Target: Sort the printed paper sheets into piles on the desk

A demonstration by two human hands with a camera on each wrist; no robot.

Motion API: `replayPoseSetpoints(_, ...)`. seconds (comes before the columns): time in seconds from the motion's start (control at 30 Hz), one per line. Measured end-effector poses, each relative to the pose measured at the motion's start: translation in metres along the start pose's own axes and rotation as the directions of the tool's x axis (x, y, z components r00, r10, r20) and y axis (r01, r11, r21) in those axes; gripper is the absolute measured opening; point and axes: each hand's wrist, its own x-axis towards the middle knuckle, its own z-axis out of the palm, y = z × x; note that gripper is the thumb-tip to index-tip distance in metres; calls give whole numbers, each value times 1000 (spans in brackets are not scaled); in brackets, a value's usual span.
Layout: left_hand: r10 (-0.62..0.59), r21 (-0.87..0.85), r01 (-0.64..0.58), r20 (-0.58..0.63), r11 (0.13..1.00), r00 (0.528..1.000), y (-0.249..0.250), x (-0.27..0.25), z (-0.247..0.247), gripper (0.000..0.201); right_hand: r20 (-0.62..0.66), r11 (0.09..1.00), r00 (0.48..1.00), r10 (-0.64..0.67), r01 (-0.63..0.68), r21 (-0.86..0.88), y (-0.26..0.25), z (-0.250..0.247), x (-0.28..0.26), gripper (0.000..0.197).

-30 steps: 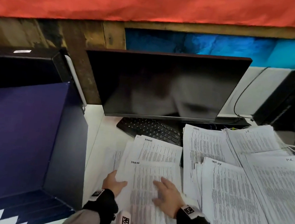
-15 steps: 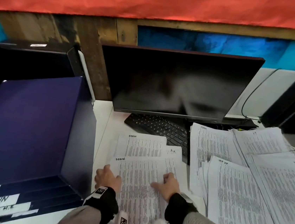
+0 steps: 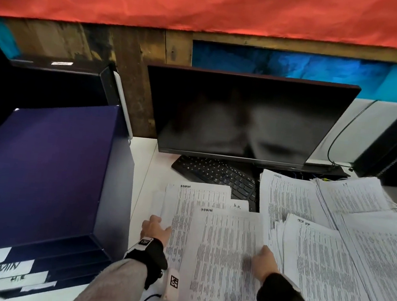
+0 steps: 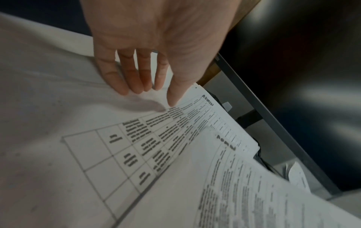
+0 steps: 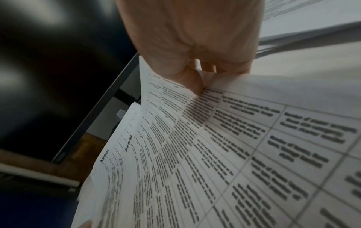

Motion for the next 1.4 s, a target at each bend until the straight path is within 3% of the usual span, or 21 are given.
replayPoseSetpoints(0.13,-22,132,20,13,991,1000,4,-1,3,73,-9,999,1000,-15,15,40,6,0,-4,13)
replayPoseSetpoints(0.23,-93,152,93,-6,984,996,8,-2,3,78,29,998,998,-58,57,33,6,0,-8,27)
replayPoseSetpoints(0.3,-107,164,110,-25,980,994,8,-2,3,73,44,997,997,-59,57,43,6,0,-10,30)
replayPoseSetpoints(0.47,23,-15,-24,-82,1000,996,-2,-5,-2,38,61,993,998,-35,28,117,7,-1,-11,20)
replayPoseSetpoints(0.6,123,22,-121,-161,992,979,-10,-7,-19,21,89,987,993,-73,60,146,11,1,-3,13)
replayPoseSetpoints(0.8,242,221,-209,-136,953,961,-17,-15,-21,18,142,972,978,-151,121,203,-6,3,-6,14)
replayPoseSetpoints(0.9,255,299,-197,-169,934,952,-17,-25,-23,26,152,970,975,-159,126,210,-7,8,-3,15)
replayPoseSetpoints(1.03,224,60,-216,-271,974,936,-19,-25,-25,33,141,953,986,-87,41,300,-4,12,2,20)
replayPoseSetpoints(1.13,88,-271,-140,-194,952,977,-21,-23,-25,41,145,904,988,-61,-6,427,-6,13,3,13)
replayPoseSetpoints(1.17,81,-310,-123,-146,943,986,-23,-23,-24,43,152,886,986,-68,-10,463,-9,13,2,13)
replayPoseSetpoints(1.23,132,-297,-135,-31,945,991,-26,-22,-20,41,184,855,977,-106,-5,519,-14,13,0,15)
replayPoseSetpoints(1.33,219,-298,-166,154,940,964,-32,-23,-11,21,209,842,964,-165,27,539,-19,13,-2,14)
replayPoseSetpoints(1.4,209,-228,-170,160,959,965,-39,-17,-4,19,180,856,966,-188,71,512,-17,13,-2,13)
